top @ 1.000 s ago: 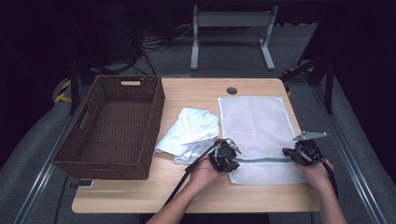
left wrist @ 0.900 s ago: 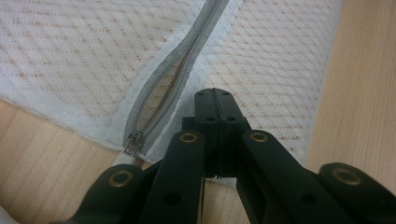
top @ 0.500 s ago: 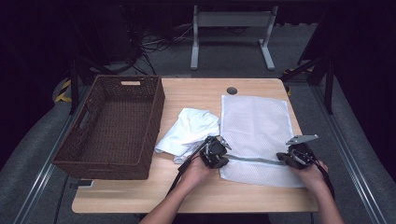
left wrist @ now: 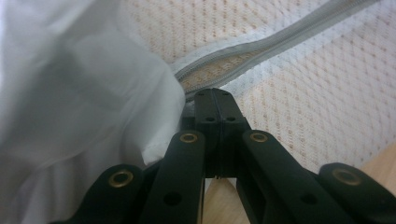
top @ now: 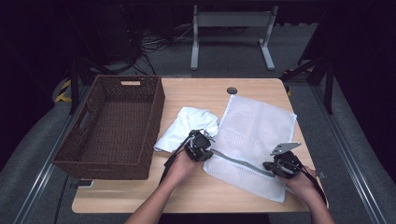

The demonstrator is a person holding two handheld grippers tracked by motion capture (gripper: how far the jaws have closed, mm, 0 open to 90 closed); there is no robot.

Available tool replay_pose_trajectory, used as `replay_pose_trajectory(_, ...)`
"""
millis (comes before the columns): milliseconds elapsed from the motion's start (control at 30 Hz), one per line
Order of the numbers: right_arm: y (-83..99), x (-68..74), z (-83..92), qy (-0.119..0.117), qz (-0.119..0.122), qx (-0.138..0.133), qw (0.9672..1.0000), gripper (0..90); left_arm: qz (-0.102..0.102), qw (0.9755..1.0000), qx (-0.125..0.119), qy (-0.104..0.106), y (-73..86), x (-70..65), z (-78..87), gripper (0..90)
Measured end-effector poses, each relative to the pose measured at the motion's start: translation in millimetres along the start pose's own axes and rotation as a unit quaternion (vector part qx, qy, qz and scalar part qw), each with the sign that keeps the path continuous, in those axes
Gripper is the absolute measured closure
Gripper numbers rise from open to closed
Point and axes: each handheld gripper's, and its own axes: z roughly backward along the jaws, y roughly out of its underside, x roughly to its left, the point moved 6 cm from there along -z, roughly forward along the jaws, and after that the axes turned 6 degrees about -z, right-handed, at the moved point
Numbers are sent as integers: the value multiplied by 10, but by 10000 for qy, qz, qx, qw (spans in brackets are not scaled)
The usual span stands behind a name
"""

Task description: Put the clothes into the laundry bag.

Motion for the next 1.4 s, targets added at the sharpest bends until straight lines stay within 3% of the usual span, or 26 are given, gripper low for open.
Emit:
replay_pose_trajectory(167,-8,183,-17,-226,260,55,9994,900,120,9999,-37,25,38,104,28,900)
replay_pose_trajectory(267,-27,256,-30,-282,377,86,9989,895,58,9999,-68,62,48,120,31,900)
replay_pose_trajectory(533,-260,369,18,-592,432,-352,9967,620,-67,9999,-78,82,55,115,33,900)
replay_pose_trajectory(633,-327,414,-35,-609,529,-357,9961,565,-54,9999,-100,73,56,114,31,900)
replay_pose_trajectory(700,-445,461,-147,-570,653,-355,9956,482,-70,9999,-117,86,60,116,32,900)
replay_pose_trajectory(967,-585,477,-382,-612,762,-216,9950,387,-39,9998,-144,161,66,130,33,900)
replay_pose_trajectory(1100,-546,466,-434,-598,814,-87,9949,385,-46,9998,-149,159,67,130,32,900)
replay_pose_trajectory(1300,-525,415,-406,-728,639,-130,9952,499,-41,9999,-106,101,61,117,34,900)
replay_pose_trajectory(1400,-524,398,-398,-753,574,-147,9954,556,-161,9998,-108,51,18,41,57,899)
